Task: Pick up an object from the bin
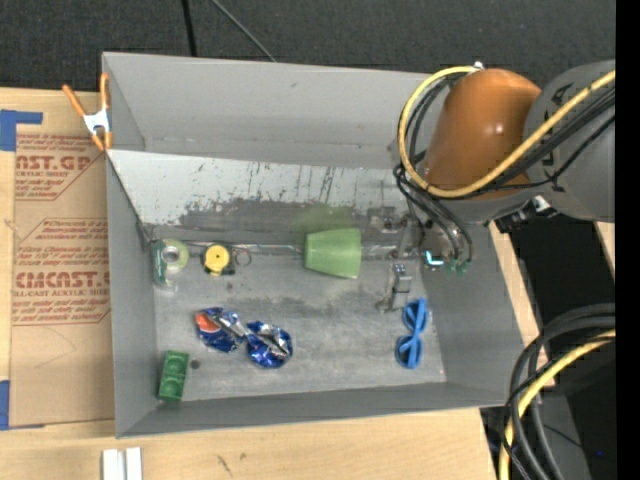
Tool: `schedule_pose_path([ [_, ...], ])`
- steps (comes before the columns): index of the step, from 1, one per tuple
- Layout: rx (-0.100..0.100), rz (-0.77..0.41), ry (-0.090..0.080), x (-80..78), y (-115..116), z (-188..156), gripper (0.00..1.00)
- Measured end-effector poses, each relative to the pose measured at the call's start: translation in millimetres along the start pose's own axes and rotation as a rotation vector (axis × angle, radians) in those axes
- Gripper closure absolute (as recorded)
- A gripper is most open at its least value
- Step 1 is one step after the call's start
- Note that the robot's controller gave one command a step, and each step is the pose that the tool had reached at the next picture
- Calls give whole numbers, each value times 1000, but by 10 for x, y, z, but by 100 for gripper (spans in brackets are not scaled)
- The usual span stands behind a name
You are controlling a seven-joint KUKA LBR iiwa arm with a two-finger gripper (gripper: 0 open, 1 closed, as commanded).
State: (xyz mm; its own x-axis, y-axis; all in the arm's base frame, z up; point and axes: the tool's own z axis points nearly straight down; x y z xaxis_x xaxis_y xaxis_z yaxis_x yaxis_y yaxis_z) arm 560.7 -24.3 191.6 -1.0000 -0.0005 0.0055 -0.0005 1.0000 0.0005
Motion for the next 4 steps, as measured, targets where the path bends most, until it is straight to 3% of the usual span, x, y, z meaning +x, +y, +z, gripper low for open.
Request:
schedule_pose_path([
  [1, 1, -235, 0, 625, -475, 842, 0],
  [2, 2, -596, -4, 457, -940, 1234, 0],
  [3, 2, -596, -7, 447, -925, 1221, 100],
  [4, 6, -573, -14, 560, -902, -94, 100],
])
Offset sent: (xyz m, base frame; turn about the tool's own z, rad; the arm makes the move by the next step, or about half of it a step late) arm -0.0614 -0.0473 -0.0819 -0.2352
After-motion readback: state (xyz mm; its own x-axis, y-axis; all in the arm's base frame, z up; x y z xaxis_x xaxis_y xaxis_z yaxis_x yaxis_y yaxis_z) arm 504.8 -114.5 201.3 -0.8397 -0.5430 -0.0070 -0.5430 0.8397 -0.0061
